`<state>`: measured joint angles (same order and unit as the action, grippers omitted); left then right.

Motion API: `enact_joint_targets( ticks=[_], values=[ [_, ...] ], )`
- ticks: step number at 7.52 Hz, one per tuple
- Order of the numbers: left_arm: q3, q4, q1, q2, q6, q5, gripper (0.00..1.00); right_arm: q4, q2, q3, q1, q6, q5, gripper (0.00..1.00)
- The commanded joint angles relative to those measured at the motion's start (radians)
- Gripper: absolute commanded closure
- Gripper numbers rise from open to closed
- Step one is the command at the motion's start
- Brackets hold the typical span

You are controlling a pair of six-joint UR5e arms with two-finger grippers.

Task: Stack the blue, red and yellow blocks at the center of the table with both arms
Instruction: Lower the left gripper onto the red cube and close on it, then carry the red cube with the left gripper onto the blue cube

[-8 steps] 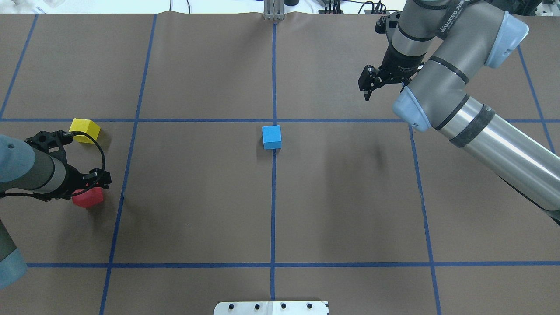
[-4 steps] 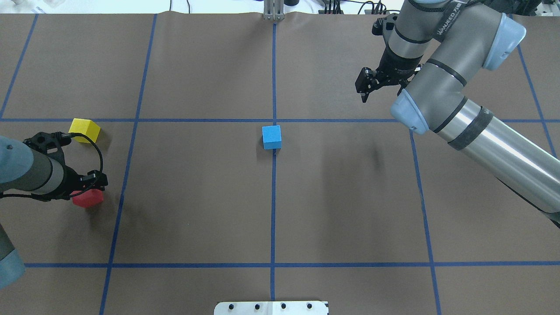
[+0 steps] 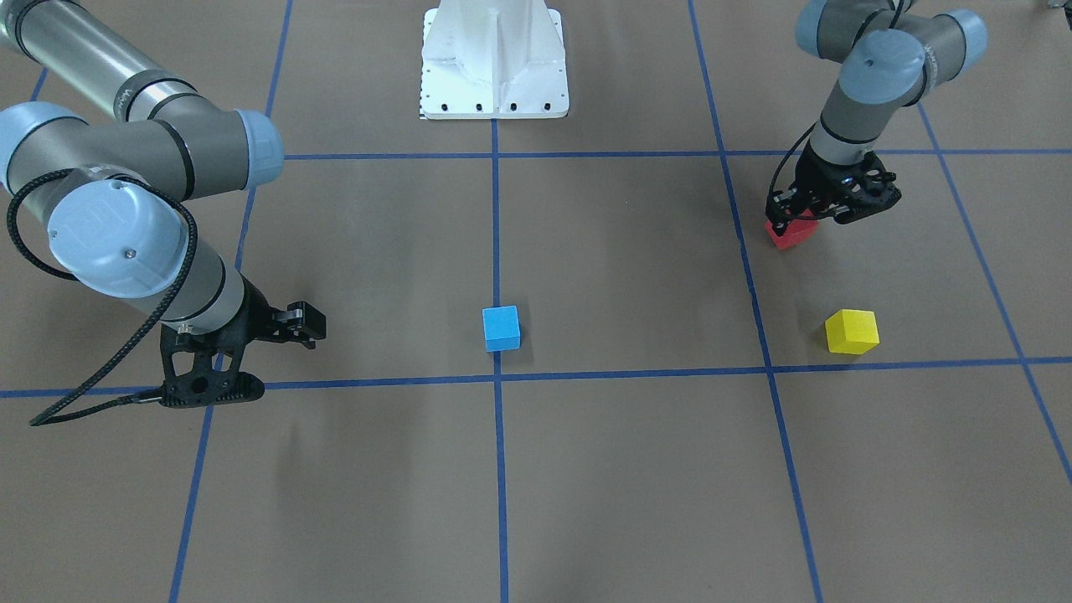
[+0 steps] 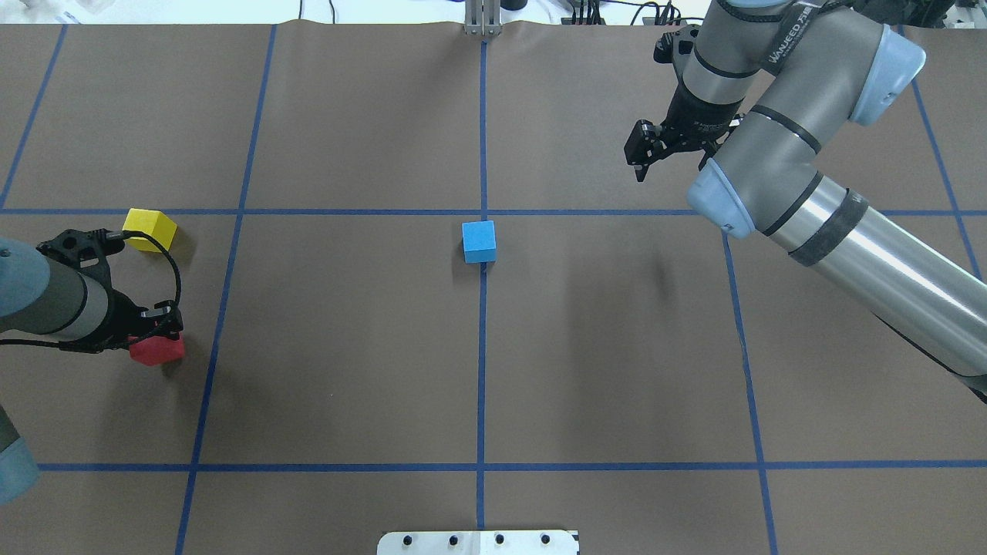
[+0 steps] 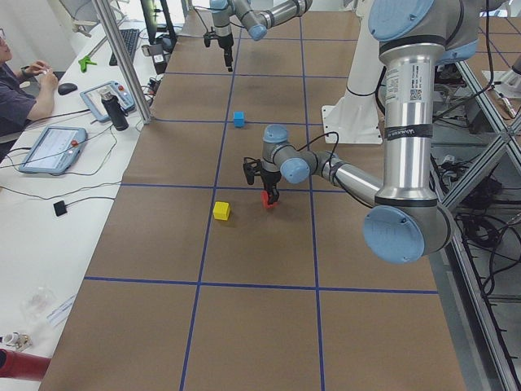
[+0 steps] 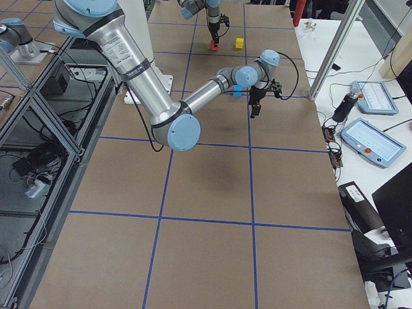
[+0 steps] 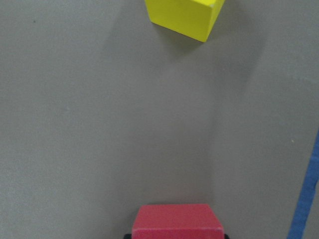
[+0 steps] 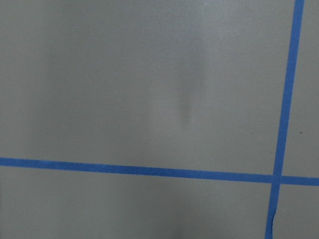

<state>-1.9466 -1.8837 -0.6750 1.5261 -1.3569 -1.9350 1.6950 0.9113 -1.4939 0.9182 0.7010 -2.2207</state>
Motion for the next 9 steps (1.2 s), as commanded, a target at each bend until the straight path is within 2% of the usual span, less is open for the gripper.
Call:
enact_joint_targets(
  ticks=[1,2,3,4,6,7,8,9],
  values=[
    [-0.053,0.212,-0.063,0.125,0.086,-0.059,1.0,0.0,-0.003,-0.005,0.001,-0.002,-0.004,0.01],
    [-0.043,0.4,-0.063,0.313,0.12,-0.058,1.0,0.002,-0.006,-0.006,-0.001,-0.003,-0.002,0.01],
    [0.022,0.561,-0.055,0.538,0.122,-0.056,1.0,0.0,-0.003,-0.008,0.001,-0.006,0.004,0.01],
    [0.143,0.618,-0.048,0.736,0.122,-0.055,1.0,0.0,0.0,-0.008,0.005,-0.005,0.009,0.01],
    [0.431,0.585,-0.006,0.99,0.209,-0.015,1.0,-0.003,0.052,-0.006,0.088,-0.062,-0.008,0.01],
    [0.524,0.487,0.002,1.022,0.229,-0.01,1.0,-0.002,0.084,-0.005,0.137,-0.133,-0.034,0.01],
    [0.626,0.336,0.006,1.028,0.229,-0.012,1.0,-0.002,0.115,-0.002,0.19,-0.197,-0.054,0.01],
    [0.684,0.278,0.023,1.039,0.231,-0.01,1.0,-0.002,0.145,-0.002,0.238,-0.266,-0.071,0.01]
  ],
)
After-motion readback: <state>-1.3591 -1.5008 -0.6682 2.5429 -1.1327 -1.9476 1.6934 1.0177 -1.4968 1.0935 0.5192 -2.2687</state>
